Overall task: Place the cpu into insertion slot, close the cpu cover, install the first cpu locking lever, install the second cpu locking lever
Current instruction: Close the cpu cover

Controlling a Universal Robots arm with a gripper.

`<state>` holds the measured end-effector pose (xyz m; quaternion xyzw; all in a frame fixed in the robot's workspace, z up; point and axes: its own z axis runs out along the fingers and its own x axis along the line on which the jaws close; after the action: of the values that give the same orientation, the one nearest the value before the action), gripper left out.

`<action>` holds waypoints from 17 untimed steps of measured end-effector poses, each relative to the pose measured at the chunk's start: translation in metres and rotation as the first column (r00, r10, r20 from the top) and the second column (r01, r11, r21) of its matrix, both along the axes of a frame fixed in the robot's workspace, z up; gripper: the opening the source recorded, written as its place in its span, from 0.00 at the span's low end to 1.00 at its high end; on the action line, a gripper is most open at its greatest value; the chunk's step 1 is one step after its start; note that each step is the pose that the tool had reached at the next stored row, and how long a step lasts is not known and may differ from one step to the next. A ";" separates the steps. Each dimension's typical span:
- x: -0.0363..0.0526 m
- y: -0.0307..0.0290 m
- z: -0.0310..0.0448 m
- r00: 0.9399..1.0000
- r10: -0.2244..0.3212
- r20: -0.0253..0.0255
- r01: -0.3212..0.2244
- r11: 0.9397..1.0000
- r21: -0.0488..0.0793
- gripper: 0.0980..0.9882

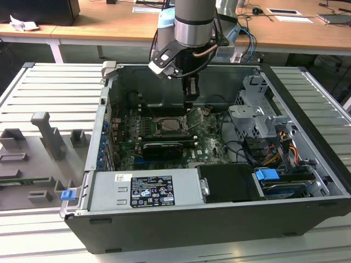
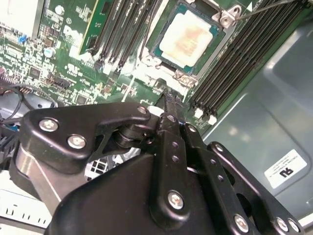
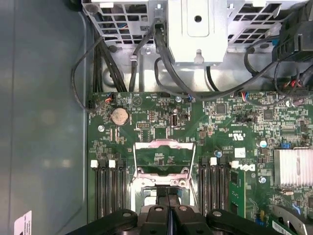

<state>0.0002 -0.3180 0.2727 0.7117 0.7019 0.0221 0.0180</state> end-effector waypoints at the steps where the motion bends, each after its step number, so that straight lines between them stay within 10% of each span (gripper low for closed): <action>1: 0.0027 0.0000 0.0000 1.000 0.000 -0.001 0.000 1.000 0.000 0.01; 17: 0.0466 0.0001 -0.0135 1.000 0.013 -0.019 -0.013 1.000 0.000 0.01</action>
<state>0.0468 -0.3179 0.2592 0.7071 0.7068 0.0153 0.0111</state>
